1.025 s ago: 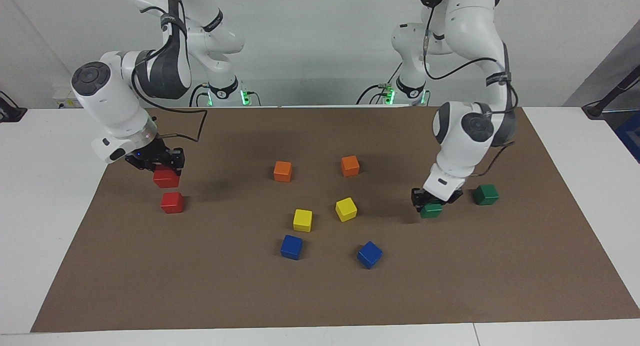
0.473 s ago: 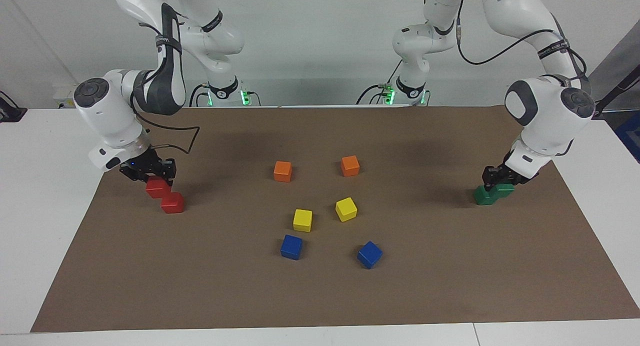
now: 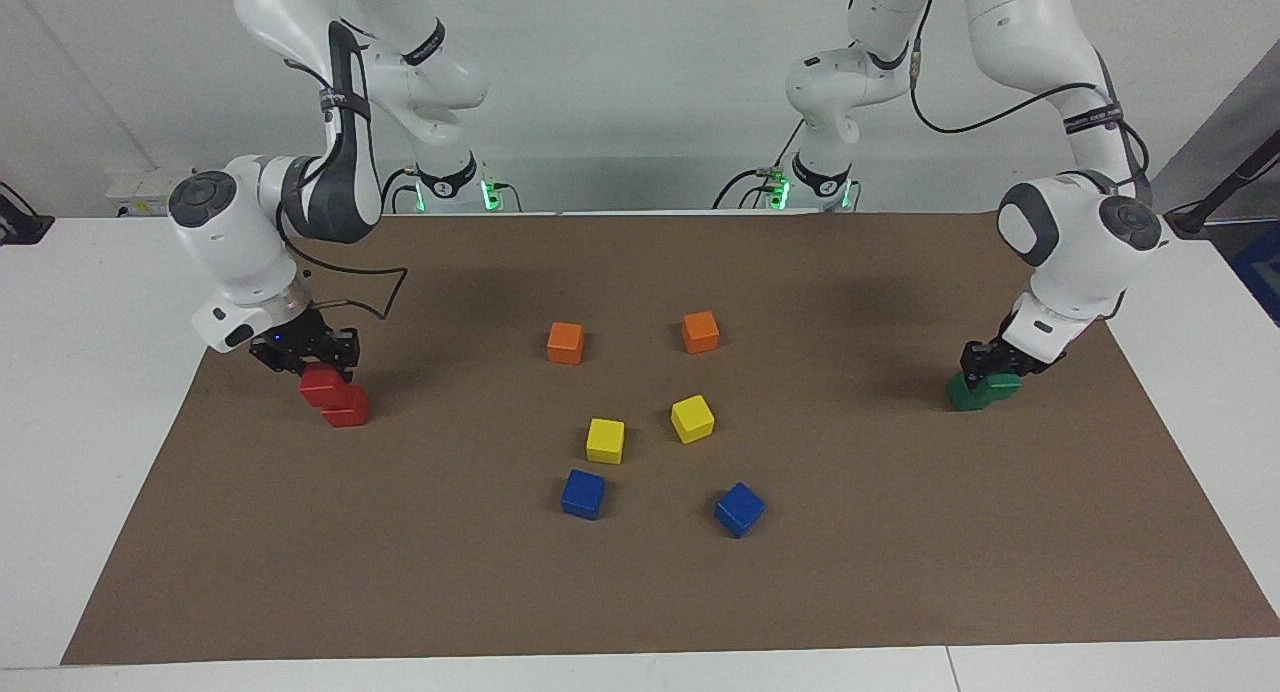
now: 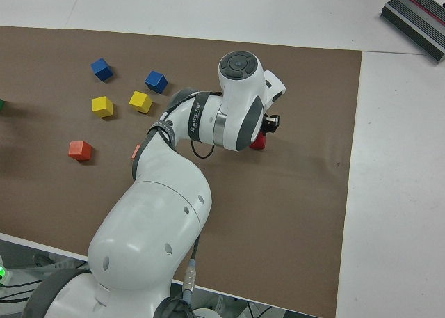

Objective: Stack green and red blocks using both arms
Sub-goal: 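Carry the green block with the left gripper while the right gripper carries red, then lower the green block onto the placed green block and open the left gripper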

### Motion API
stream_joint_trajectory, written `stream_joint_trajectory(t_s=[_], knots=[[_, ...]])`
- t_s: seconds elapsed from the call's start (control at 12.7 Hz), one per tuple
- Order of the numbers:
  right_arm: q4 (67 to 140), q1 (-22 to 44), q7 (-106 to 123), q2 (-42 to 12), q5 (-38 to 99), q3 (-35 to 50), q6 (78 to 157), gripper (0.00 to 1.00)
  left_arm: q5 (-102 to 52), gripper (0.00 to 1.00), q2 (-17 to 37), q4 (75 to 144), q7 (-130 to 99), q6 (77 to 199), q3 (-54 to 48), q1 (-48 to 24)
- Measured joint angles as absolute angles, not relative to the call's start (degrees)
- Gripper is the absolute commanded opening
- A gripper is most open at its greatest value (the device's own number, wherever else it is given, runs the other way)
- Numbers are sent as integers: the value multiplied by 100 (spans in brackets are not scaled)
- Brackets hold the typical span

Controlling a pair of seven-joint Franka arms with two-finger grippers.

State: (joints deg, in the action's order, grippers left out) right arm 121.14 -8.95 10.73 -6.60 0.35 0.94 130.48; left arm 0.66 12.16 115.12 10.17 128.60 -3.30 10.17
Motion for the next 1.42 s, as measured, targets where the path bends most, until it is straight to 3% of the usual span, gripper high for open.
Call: stream_joint_trajectory(t_s=[0.39,0.47,0.55,1.42], knots=[[12146,-867,1073,-743,35,100,13174,0,65,0,1196,11598,1090,12936,-332,1021],[12159,-861,1073,-753,35,103,13201,0,65,58,1195,11600,1163,12939,-331,1031],[12175,-860,1073,-760,35,106,13228,0,65,100,1194,11601,1292,12944,-331,1042],[12241,-883,1051,-769,36,95,13272,0,65,100,1137,11651,1722,12799,-339,1164]])
